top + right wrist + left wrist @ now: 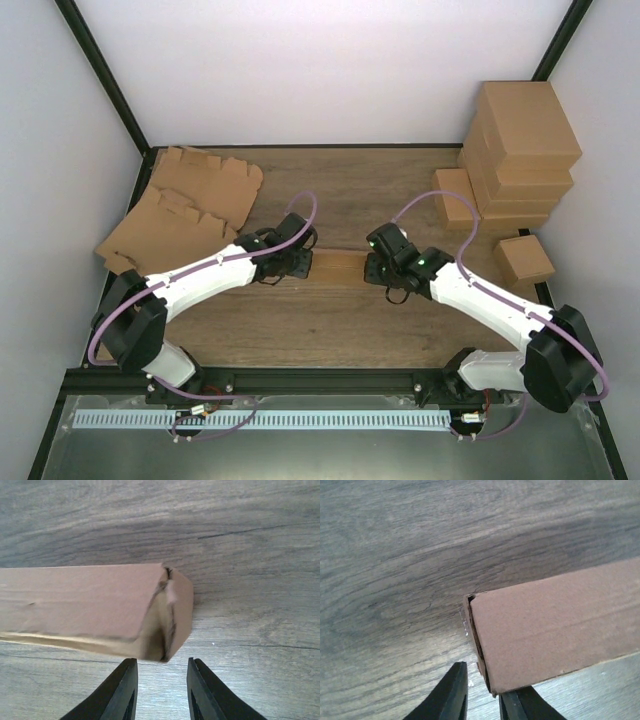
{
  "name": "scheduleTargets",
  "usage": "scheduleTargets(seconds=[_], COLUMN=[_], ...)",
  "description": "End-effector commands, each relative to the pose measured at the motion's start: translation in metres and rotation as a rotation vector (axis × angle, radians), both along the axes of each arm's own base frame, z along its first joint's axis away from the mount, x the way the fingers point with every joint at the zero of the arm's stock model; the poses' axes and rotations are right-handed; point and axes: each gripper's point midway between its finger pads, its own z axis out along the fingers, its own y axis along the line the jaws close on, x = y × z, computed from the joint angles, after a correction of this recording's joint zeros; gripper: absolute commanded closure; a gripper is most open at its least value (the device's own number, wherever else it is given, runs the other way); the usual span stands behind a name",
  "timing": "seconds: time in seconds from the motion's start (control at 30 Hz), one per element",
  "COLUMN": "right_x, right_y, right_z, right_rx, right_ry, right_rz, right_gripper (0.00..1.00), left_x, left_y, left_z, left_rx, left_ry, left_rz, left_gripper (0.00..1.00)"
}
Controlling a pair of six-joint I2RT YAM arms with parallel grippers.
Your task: Fold the paper box
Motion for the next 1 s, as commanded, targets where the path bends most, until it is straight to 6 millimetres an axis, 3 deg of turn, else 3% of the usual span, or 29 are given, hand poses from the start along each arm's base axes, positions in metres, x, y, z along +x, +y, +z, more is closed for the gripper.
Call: scheduleTargets(seconds=[0.0, 0.2, 0.4, 0.57, 0.67, 0.97], right_x=[0.011, 0.020, 0.028, 0.036, 0.044, 0.057], right_y=[0.003, 0.000, -0.009, -0.018, -0.021, -0.011], right_z=[0.028, 0.037, 0.048, 0.062, 0.069, 0.059], right_rx=[0.010, 0.004, 0.023, 0.110, 0.154, 0.170], right_ry=[-0.060, -0.085, -0.101, -0.119, -0.132, -0.086], right_rz=[-0.004, -0.005, -0.002, 0.002, 0.021, 0.055], right_gripper=[0.72, 0.71, 0.72, 0.60, 0.60, 0.64], left_x=[-0.002, -0.001, -0.001, -0.006, -0.002, 0.021], left_y=[-0.003, -0.004, -0.006, -0.007, -0.006, -0.008], left_z=[0.001, 0.016, 0.038, 0.059, 0.071, 0.078], left_rx=[0.002, -0.017, -0.042, -0.108, -0.223, -0.416], left_ry=[0.019, -0.001, -0.012, -0.017, 0.001, 0.068], left_rz=[0.001, 0.005, -0.004, -0.018, -0.025, -0.047], left_gripper=[0.76, 0.59, 0.55, 0.50, 0.45, 0.45])
